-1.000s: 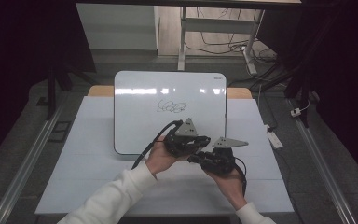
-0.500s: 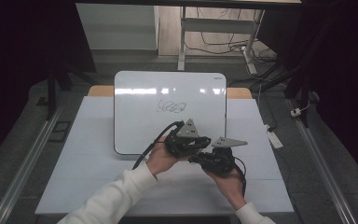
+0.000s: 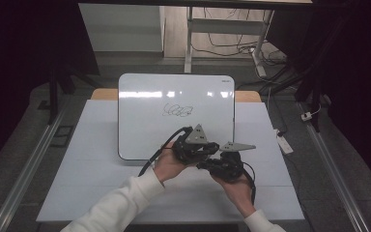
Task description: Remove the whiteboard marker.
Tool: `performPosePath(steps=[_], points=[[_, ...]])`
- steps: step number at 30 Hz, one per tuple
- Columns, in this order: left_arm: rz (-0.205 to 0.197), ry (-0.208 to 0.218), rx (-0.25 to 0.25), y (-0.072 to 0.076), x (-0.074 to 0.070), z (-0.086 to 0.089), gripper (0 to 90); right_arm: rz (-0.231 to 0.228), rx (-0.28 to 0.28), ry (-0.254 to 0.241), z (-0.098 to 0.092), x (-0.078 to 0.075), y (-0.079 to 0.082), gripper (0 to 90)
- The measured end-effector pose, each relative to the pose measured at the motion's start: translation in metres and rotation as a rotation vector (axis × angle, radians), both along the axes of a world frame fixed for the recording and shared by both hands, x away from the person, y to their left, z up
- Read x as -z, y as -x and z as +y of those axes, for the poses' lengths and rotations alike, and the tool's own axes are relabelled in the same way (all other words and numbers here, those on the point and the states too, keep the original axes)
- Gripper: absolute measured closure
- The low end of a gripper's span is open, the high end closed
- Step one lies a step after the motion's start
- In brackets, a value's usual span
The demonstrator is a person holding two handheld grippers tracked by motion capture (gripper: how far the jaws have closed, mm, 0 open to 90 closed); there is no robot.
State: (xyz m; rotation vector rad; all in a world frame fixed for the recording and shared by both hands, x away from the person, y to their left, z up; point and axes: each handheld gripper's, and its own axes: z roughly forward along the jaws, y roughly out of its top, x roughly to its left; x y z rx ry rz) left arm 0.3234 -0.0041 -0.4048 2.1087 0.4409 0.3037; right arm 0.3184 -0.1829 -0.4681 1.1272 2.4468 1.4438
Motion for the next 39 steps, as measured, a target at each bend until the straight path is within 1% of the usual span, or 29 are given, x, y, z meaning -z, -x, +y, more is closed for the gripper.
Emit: performPosePath(steps=[3,4,5,6,7,8,9,10,11,12,13,14,16,17,18,19,20,22,23,24,25,26,27,29,31,34,36,39], points=[[-0.006,0.007,0.001,0.001,0.0,0.0,81.3,-0.006,0.003,-0.001,-0.001,0.0,0.0,77.2],[-0.007,0.003,0.004,0.001,-0.001,0.001,81.3,-0.013,0.007,-0.001,-0.001,0.0,0.001,77.4],[0.008,0.008,0.005,0.0,0.0,0.001,81.0,-0.008,0.003,-0.008,-0.001,0.001,0.0,77.6],[0.008,0.008,0.005,0.0,0.0,0.001,79.8,-0.008,0.003,-0.008,-0.001,0.001,0.0,77.6],[0.03,0.026,0.01,-0.001,0.0,0.003,77.6,-0.009,-0.01,-0.015,-0.001,0.002,0.0,77.7],[0.052,0.053,0.004,-0.002,0.0,0.007,69.7,-0.009,-0.012,-0.018,-0.001,0.002,0.0,77.8],[0.052,0.053,0.004,-0.002,0.0,0.007,60.9,-0.013,-0.015,-0.019,0.0,0.002,0.0,77.8],[0.059,0.064,-0.004,-0.001,-0.001,0.01,52.9,-0.013,-0.015,-0.019,0.0,0.002,0.0,77.8],[0.058,0.073,-0.015,0.0,-0.001,0.016,47.6,-0.024,-0.025,-0.025,0.0,0.001,0.0,77.8],[0.061,0.084,-0.034,0.002,-0.002,0.023,47.6,-0.024,-0.025,-0.025,0.0,0.001,0.0,77.8],[0.061,0.09,-0.05,0.004,-0.002,0.031,40.8,-0.045,-0.026,-0.038,-0.002,-0.001,0.0,77.8],[0.063,0.095,-0.066,0.007,-0.002,0.041,39.3,-0.049,-0.028,-0.052,-0.002,-0.002,-0.001,77.7],[0.068,0.091,-0.097,0.013,-0.001,0.063,37.3,-0.062,-0.028,-0.062,-0.004,-0.003,-0.002,77.7],[0.076,0.09,-0.113,0.017,0.001,0.074,37.3,-0.062,-0.028,-0.062,-0.004,-0.003,-0.002,77.7],[0.09,0.094,-0.134,0.021,0.003,0.089,37.0,-0.069,-0.029,-0.073,-0.004,-0.003,-0.003,77.7],[0.101,0.098,-0.146,0.024,0.006,0.099,36.5,-0.092,-0.028,-0.077,-0.006,-0.003,-0.004,77.7],[0.113,0.101,-0.163,0.029,0.009,0.112,36.5,-0.092,-0.028,-0.077,-0.006,-0.003,-0.004,77.7],[0.135,0.103,-0.204,0.04,0.019,0.138,36.1,-0.114,-0.029,-0.084,-0.007,-0.004,-0.005,77.7],[0.144,0.104,-0.23,0.046,0.025,0.152,35.5,-0.135,-0.023,-0.087,-0.009,-0.005,-0.005,77.6],[0.154,0.109,-0.253,0.052,0.03,0.165,35.5,-0.135,-0.023,-0.087,-0.009,-0.005,-0.005,77.6],[0.166,0.114,-0.278,0.057,0.036,0.179,35.7,-0.141,-0.026,-0.093,-0.01,-0.006,-0.005,77.6],[0.176,0.117,-0.305,0.062,0.042,0.191,35.8,-0.159,-0.023,-0.106,-0.012,-0.007,-0.005,77.6],[0.184,0.123,-0.331,0.067,0.047,0.202,35.9,-0.167,-0.023,-0.109,-0.012,-0.007,-0.005,77.7],[0.215,0.129,-0.369,0.074,0.058,0.221,35.8,-0.175,-0.022,-0.109,-0.012,-0.008,-0.005,77.7],[0.228,0.122,-0.404,0.081,0.067,0.234,35.3,-0.197,-0.023,-0.116,-0.013,-0.009,-0.005,77.7],[0.25,0.117,-0.445,0.087,0.081,0.245,33.7,-0.21,-0.024,-0.121,-0.012,-0.01,-0.004,77.7],[0.257,0.115,-0.464,0.088,0.087,0.248,33.0,-0.22,-0.019,-0.121,-0.012,-0.011,-0.005,77.7],[0.258,0.096,-0.47,0.089,0.093,0.249,32.3,-0.234,-0.016,-0.119,-0.011,-0.01,-0.007,77.7]])
